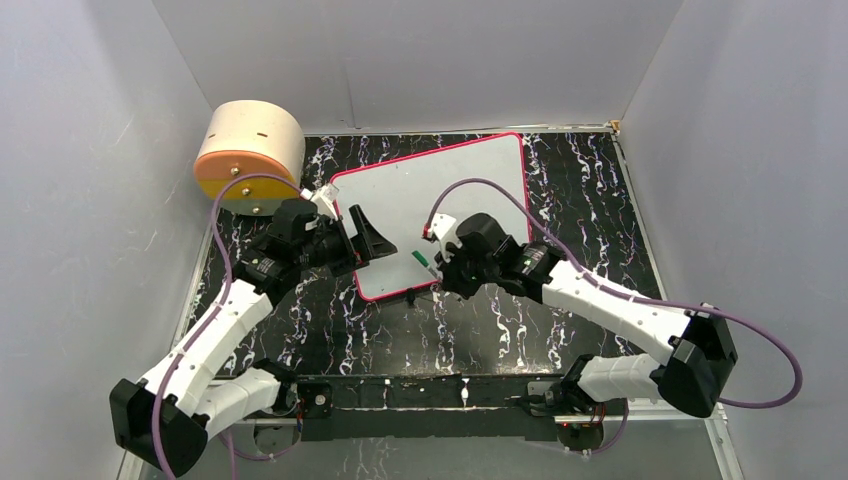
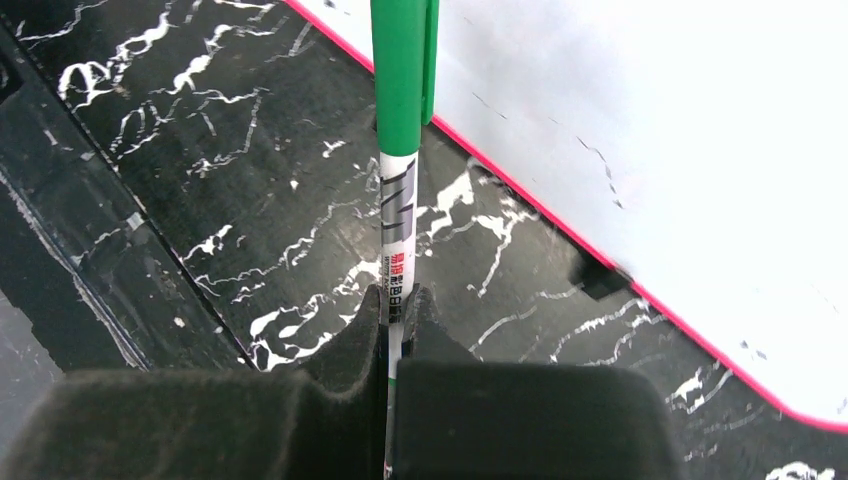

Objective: Write a sentence on the whiteboard
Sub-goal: Open the whiteboard marker at the center of the board.

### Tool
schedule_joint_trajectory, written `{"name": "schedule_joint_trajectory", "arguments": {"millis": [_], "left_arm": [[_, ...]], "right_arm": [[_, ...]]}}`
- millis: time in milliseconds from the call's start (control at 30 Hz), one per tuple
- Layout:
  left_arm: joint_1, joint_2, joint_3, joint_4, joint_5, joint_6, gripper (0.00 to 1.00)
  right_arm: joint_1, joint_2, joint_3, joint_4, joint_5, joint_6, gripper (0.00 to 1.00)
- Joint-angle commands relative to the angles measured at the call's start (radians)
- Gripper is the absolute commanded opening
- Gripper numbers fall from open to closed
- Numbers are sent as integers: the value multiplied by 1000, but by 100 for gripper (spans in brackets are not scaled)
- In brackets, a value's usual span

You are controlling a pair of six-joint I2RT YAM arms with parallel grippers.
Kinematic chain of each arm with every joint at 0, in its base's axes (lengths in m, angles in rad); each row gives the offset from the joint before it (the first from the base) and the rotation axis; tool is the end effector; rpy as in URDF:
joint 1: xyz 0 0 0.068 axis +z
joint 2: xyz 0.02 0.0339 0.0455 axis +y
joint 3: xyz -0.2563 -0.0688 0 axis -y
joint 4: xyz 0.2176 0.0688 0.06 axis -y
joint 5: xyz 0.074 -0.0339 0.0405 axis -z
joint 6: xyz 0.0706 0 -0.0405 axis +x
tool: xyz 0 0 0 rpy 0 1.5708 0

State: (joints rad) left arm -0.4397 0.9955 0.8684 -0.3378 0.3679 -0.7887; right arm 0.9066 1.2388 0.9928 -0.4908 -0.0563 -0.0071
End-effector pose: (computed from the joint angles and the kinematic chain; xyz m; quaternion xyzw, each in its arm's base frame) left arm 0.1964 -0.1205 0.2978 -0.0506 0.8406 -0.4248 0.3323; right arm 0.1628 0.2144 0.2639 -0.4134 0.8152 0.1992 0.3534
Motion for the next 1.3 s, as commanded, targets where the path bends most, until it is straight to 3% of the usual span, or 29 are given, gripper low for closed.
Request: {"name": "schedule_joint_trajectory", "arguments": {"millis": [0,167,400,567,967,1133,1233,1267], "left_arm": [[5,15,32,30,55,-69,89],[4,32,17,63,82,-100,83],[0,64,18,75,125,-99,59],[-12,84,15,81,128,-93,48],[-36,111,8,94,117,-93,30],[-36,92,-7,113,98,-111,3],[-36,65,-29,145,83,-135,0],[-36,55,-41,160,79,-148,0]], "right_arm": [[64,8,49,114,8,-75,0],[109,25,54,148,74,-104,0],[126,34,49,207,112,-125,0],[138,58,65,232,125,-146,0],[166,88,70,284,142,-174,0],[168,88,60,299,150,-157,0],[168,79,47,315,154,-123,2],[167,72,39,331,149,-108,7]]}}
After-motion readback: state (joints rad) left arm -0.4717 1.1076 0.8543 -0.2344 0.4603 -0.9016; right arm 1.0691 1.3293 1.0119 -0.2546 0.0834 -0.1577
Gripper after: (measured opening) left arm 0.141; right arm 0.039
